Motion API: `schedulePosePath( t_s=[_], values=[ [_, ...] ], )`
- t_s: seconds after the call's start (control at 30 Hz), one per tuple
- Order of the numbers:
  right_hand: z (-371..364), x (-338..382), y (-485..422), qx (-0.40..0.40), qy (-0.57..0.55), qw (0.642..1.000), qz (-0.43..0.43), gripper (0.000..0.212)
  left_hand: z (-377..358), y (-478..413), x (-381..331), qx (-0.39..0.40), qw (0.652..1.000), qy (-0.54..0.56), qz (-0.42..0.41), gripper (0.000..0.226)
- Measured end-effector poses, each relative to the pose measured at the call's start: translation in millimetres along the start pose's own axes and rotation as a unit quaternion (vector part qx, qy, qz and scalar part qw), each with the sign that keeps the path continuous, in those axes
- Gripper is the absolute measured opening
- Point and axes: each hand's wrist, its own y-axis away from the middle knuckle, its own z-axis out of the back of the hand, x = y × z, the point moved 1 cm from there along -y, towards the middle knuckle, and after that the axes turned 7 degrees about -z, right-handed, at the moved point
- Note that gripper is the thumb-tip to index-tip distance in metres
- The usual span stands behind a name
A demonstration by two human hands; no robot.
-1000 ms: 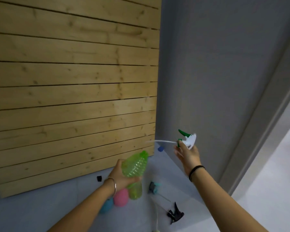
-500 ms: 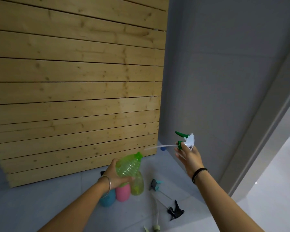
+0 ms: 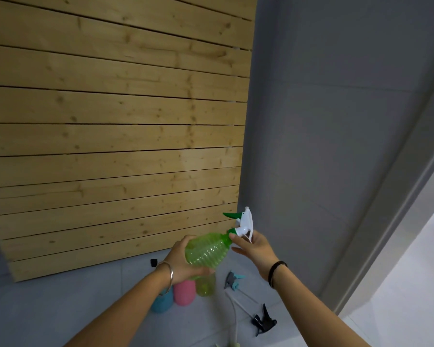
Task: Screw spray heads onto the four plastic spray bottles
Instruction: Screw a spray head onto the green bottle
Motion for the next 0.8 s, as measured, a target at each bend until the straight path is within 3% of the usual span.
schedulePosePath(
  t_s=[0.13,0.27,0.37,0.57,0.8],
  values=[
    [4,5,1,0.016,-0.022,1.0,0.0,0.023,6,0,-5,-0.011,0.999,0.046,0.003,0.097],
    [8,10,0,-0.001,-0.038,0.999,0.018,0.028,4,-3,-12,-0.042,0.996,0.081,0.021,0.109],
    [8,13,0,-0.025,-0.02,0.999,0.029,0.021,-1,-5,-18,-0.032,0.996,0.082,0.02,0.091],
    [17,12,-2,-0.01,-0.001,1.0,0.016,0.046,1,-5,-24,-0.038,0.995,0.093,-0.008,0.081],
    [13,19,6,0.01,-0.022,0.999,0.022,0.019,-3,-11,-32,-0.14,0.961,0.218,0.097,0.098]
  ],
)
